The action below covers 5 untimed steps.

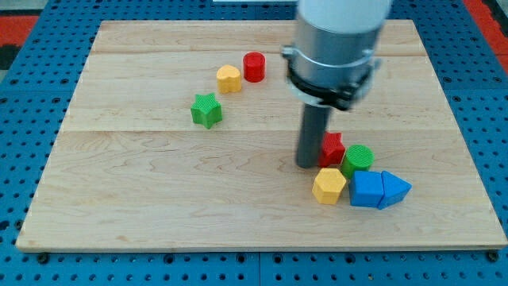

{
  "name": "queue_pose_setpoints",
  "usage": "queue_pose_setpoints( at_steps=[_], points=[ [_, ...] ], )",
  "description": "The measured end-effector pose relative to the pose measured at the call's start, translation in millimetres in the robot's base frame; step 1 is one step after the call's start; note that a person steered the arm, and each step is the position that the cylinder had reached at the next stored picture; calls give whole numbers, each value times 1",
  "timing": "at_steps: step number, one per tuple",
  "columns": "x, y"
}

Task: Point your arm to red circle

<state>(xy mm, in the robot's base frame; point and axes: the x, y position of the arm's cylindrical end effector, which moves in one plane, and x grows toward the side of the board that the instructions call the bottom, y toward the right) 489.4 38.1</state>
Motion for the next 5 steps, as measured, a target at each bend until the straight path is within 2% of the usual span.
queue_pose_setpoints(
  at_steps=[1,2,3,4,5],
  points=[
    [-37,-44],
    [-43,15],
    [-2,37],
    [-45,38],
    [-123,72]
  ],
)
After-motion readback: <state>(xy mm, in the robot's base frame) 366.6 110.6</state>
